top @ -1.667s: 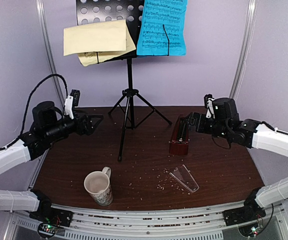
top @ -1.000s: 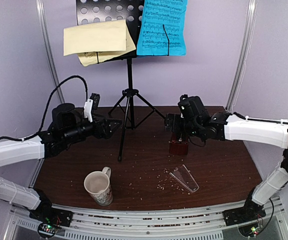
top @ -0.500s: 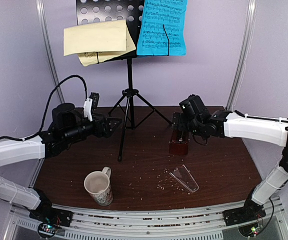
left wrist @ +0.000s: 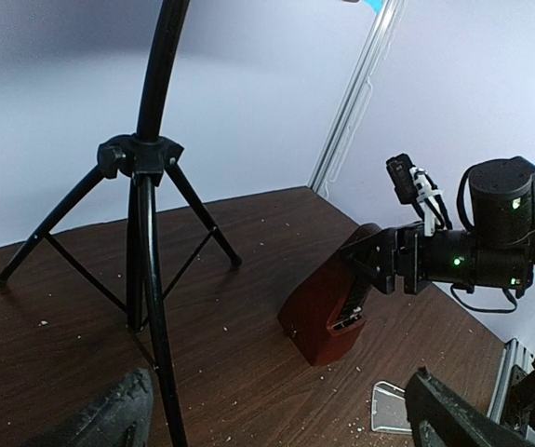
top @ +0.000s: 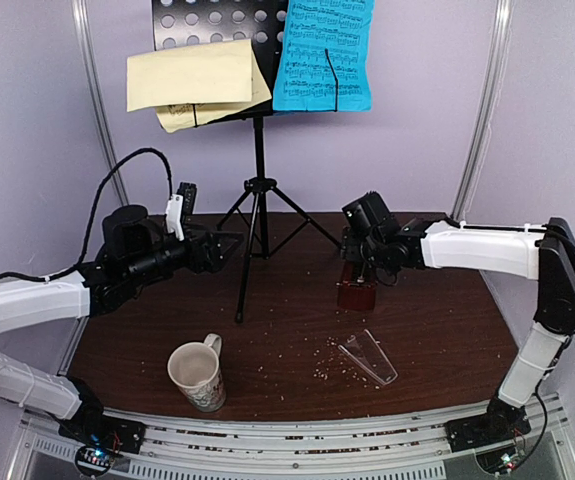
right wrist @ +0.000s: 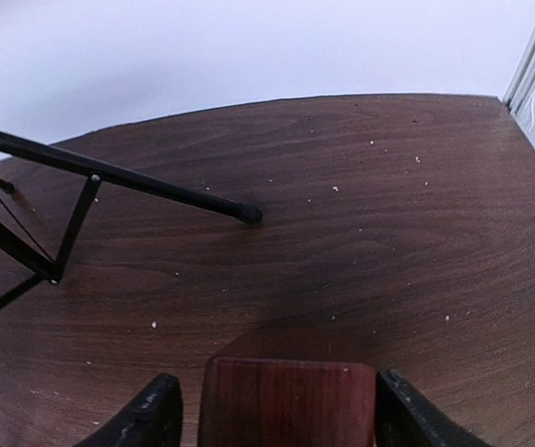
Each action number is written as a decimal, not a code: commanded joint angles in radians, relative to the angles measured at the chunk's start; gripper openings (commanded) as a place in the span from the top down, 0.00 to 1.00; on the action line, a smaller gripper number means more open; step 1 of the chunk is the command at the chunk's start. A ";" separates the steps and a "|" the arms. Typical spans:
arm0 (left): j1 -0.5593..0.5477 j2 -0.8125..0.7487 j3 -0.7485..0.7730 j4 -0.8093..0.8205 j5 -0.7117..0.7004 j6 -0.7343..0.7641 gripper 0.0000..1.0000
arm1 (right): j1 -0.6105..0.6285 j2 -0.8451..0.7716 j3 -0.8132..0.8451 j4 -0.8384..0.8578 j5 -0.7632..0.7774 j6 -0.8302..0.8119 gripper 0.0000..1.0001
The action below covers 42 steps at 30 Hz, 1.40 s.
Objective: Pack up the instrument practice props
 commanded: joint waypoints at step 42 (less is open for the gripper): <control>-0.007 0.043 0.075 -0.024 -0.033 -0.067 0.02 | 0.452 0.001 0.013 0.100 -0.018 0.057 0.40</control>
